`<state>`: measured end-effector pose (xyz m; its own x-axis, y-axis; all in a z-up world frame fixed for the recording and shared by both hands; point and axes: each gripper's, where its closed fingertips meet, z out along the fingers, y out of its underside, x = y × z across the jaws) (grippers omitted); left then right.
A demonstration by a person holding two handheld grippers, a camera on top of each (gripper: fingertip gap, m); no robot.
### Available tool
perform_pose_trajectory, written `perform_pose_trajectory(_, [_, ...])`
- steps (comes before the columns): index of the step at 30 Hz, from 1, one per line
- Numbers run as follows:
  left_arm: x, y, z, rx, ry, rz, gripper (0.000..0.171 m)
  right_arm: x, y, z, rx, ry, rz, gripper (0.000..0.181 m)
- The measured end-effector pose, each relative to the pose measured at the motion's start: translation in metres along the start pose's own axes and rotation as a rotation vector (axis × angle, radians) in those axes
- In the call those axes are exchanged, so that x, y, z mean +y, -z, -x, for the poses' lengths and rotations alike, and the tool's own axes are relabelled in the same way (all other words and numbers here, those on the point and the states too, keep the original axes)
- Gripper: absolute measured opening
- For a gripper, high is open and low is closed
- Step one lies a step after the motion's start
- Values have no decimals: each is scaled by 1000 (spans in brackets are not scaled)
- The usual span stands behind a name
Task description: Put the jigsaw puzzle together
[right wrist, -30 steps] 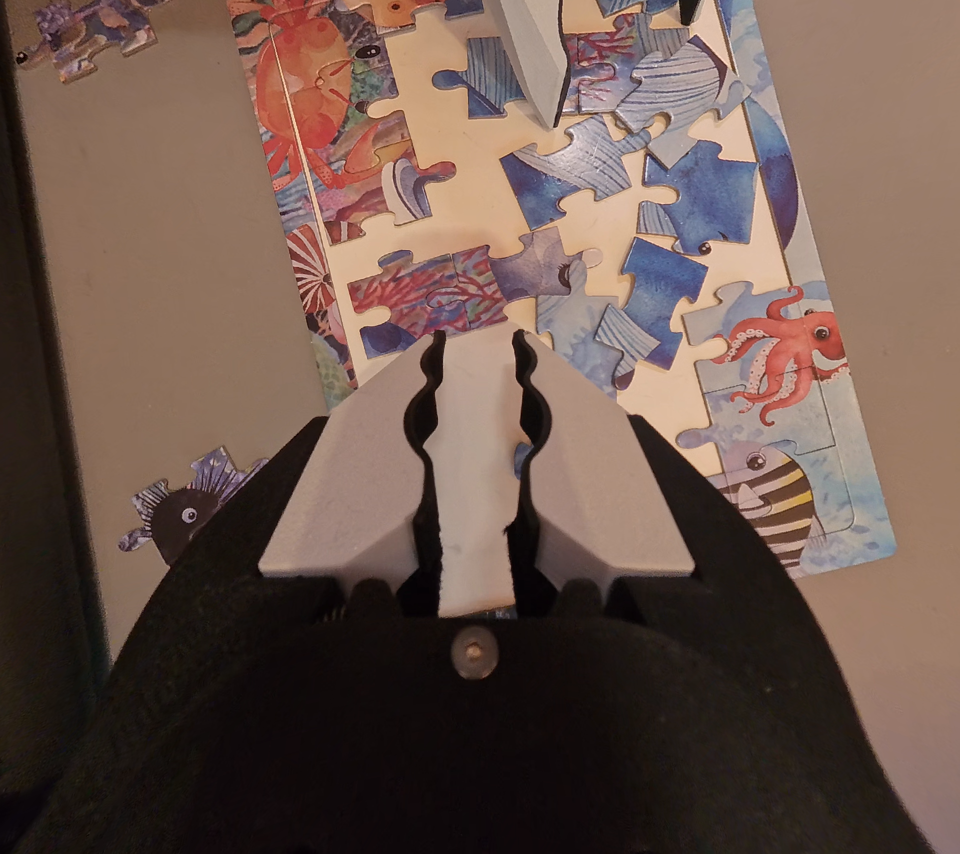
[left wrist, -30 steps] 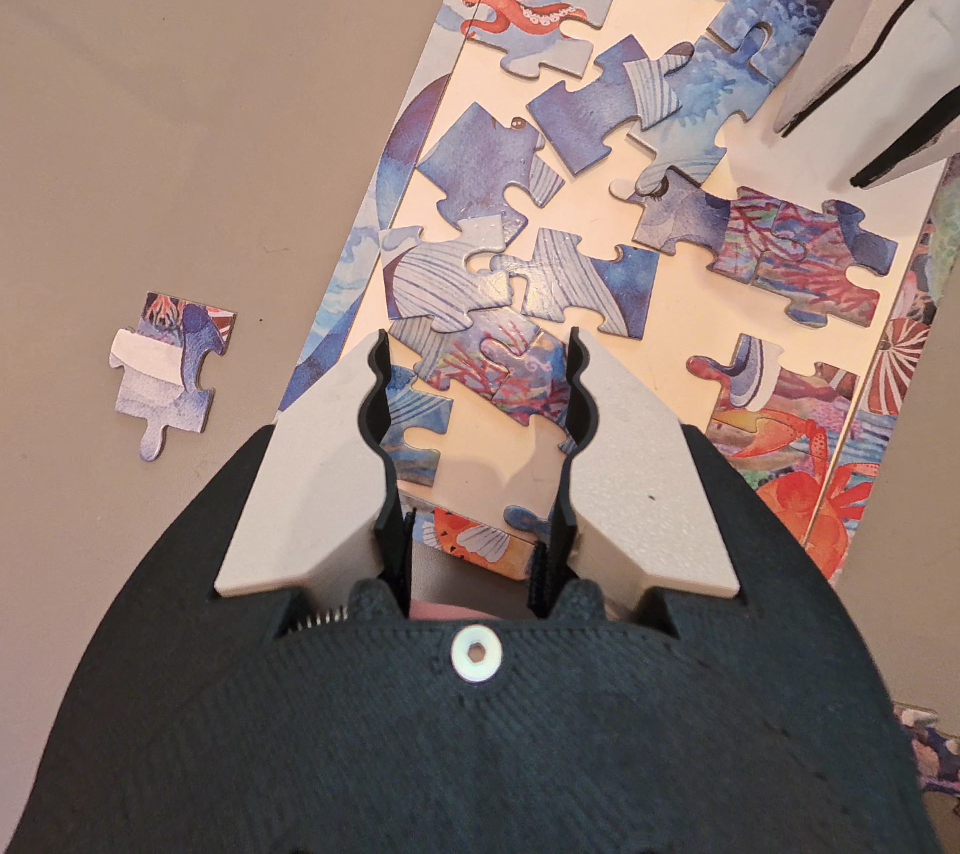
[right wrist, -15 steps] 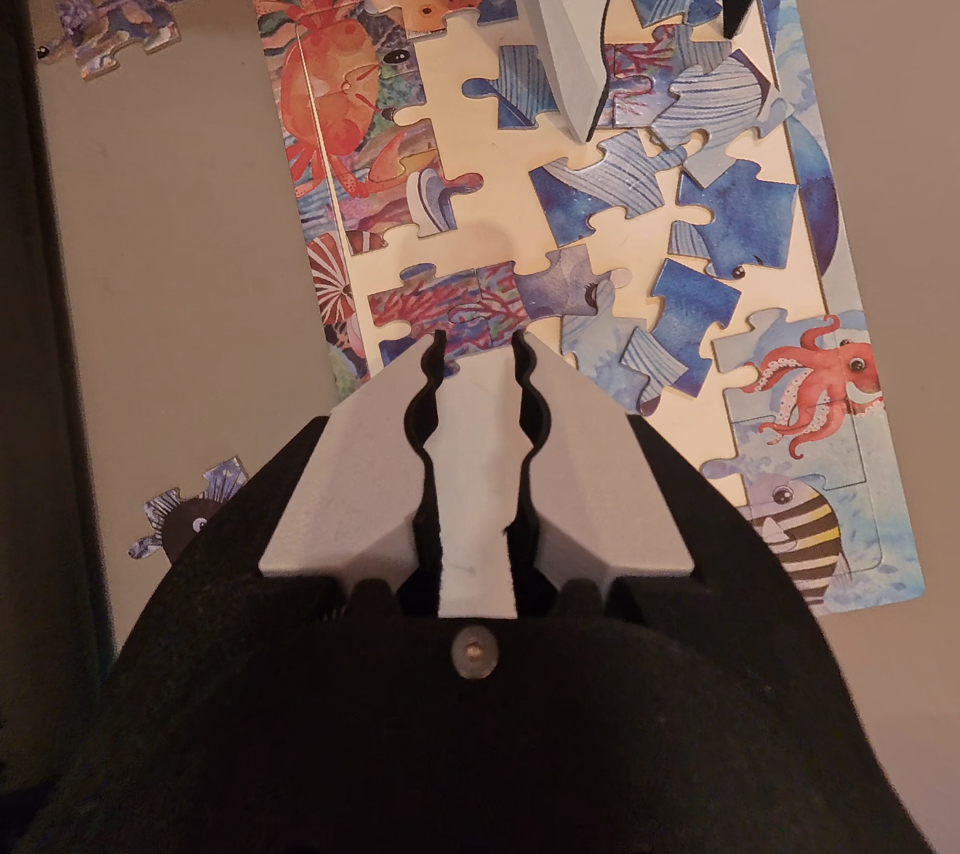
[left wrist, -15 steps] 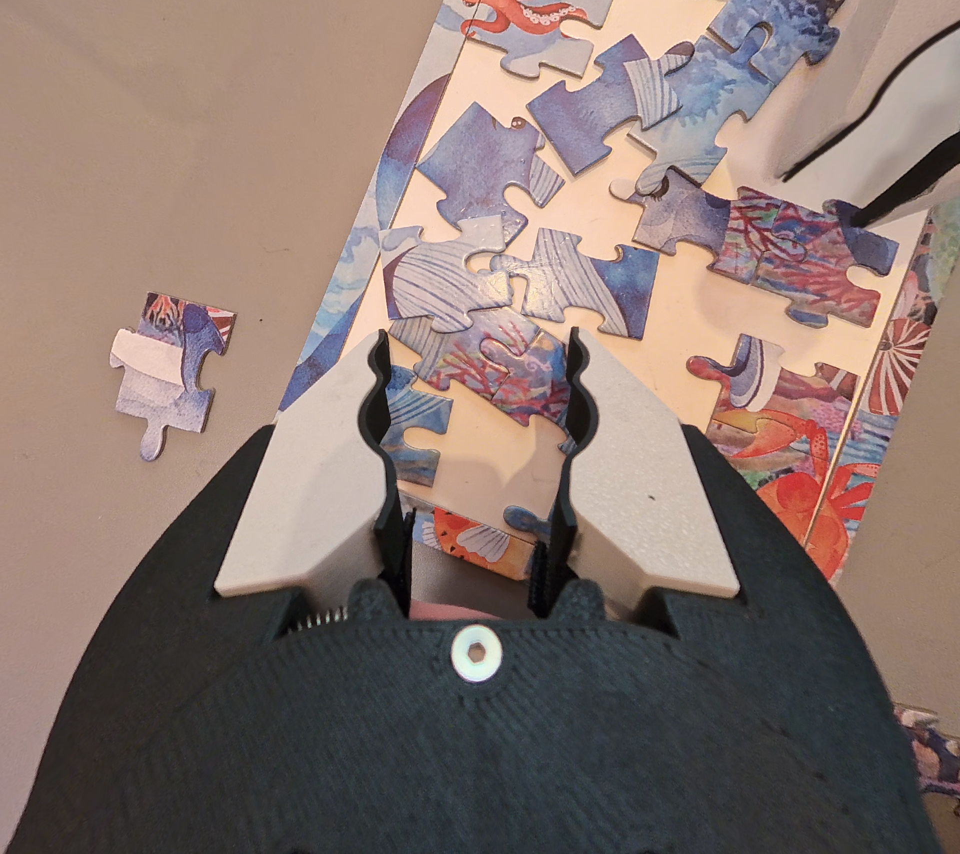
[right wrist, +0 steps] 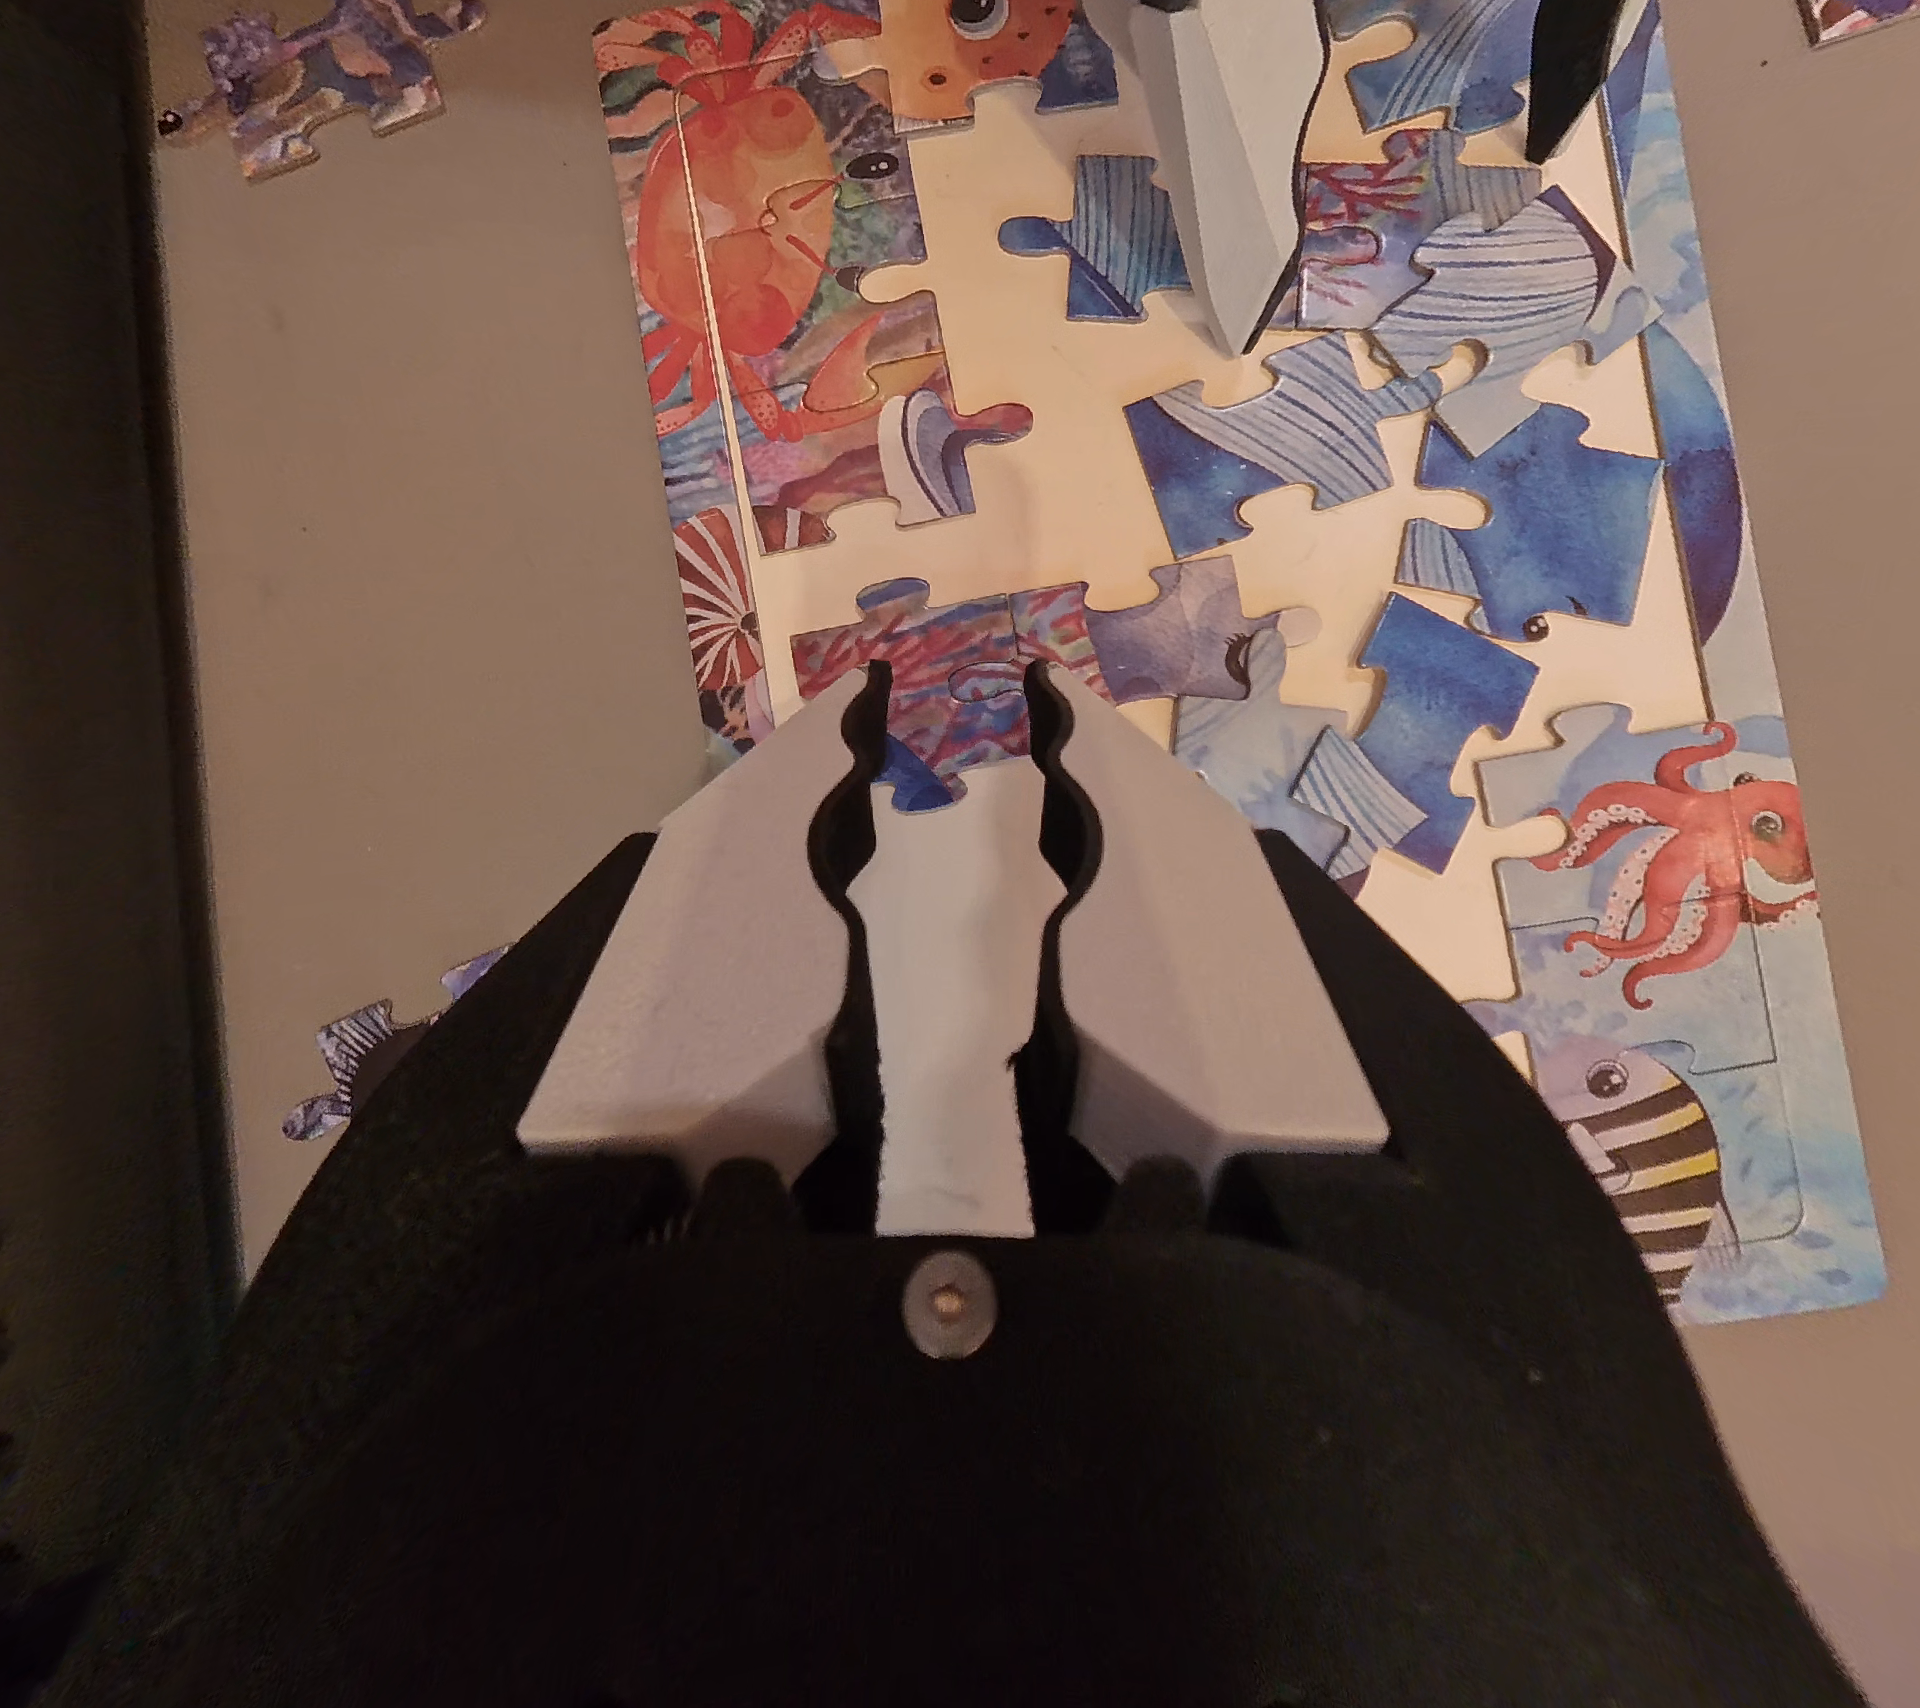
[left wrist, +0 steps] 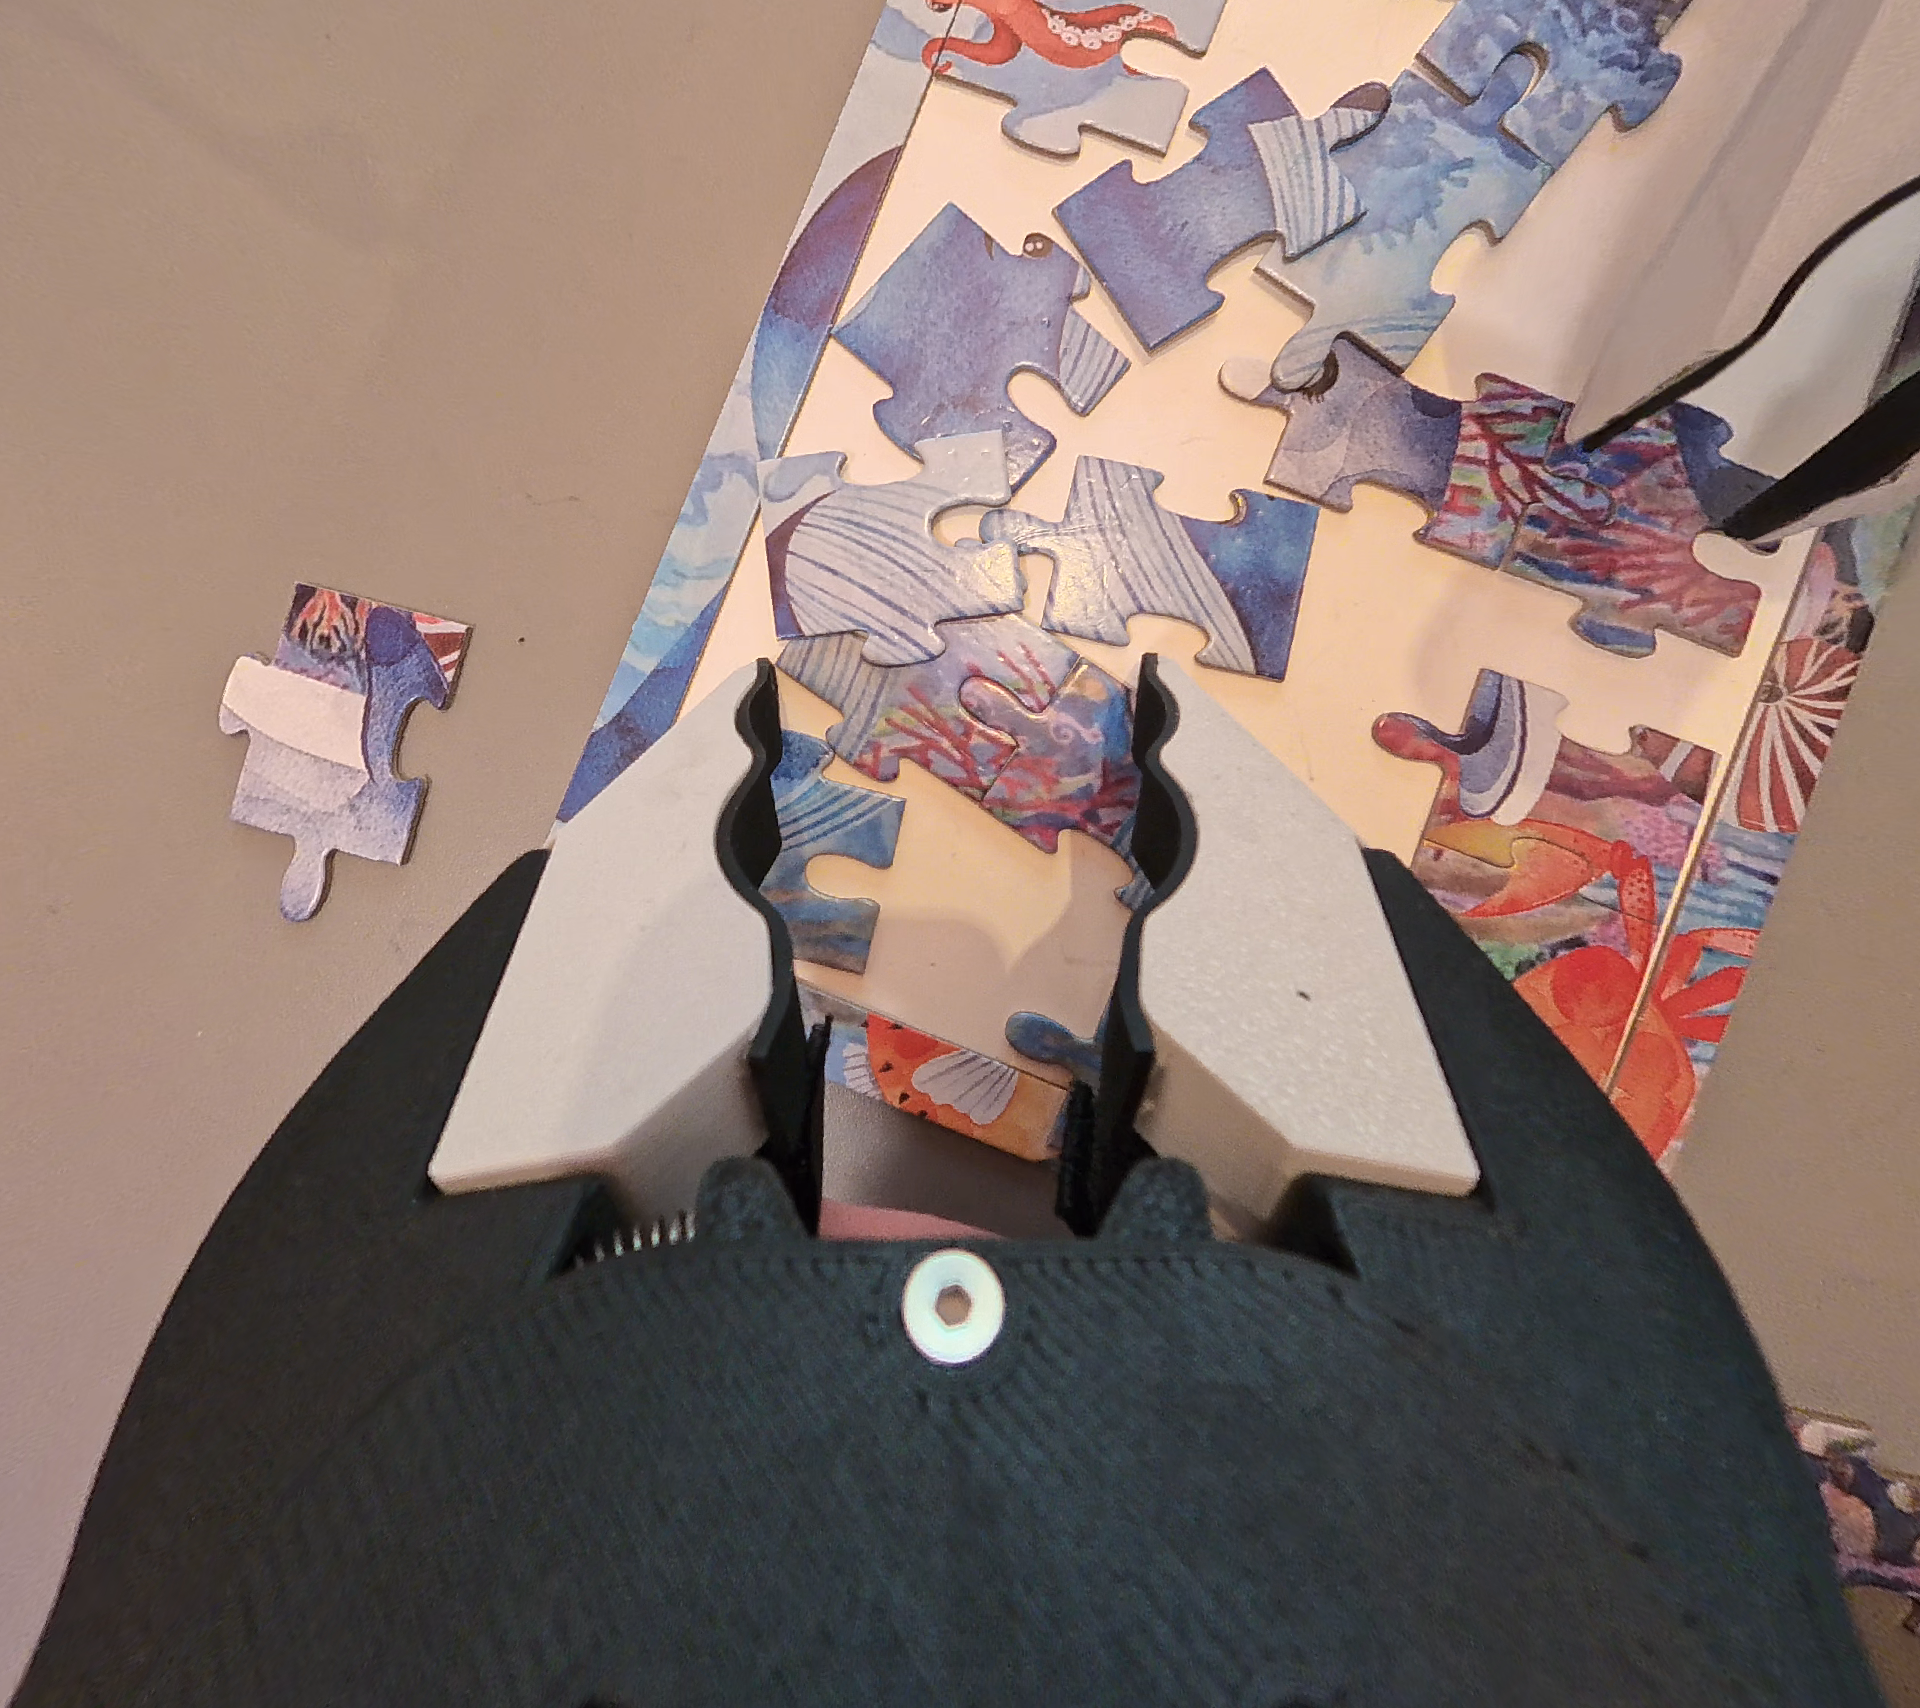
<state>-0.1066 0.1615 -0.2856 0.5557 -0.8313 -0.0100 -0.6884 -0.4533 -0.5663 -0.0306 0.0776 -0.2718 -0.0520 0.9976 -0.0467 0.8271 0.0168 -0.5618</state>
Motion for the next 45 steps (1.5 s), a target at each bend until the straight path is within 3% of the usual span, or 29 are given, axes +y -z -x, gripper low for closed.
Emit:
perform_pose_trajectory(20, [1,0,0,1,-2,-3,66,5,7,-12,57,-42,-18,31])
perform_pose_trajectory(24, [1,0,0,1,-6,-3,66,13,22,-27,126,-93,-26,32])
perform_pose_trajectory(27, [2,0,1,1,-7,-4,66,22,53,-49,225,-179,-78,32])
perform_pose_trajectory(30, [2,0,1,2,-10,-6,66,39,94,-69,342,-271,-113,32])
perform_pose_trajectory(34, [2,0,1,4,-11,-6,66,75,130,-70,412,-366,-81,38])
perform_pose_trajectory(45, [-2,-4,1,8,-15,-19,66,198,143,-27,448,-607,15,47])
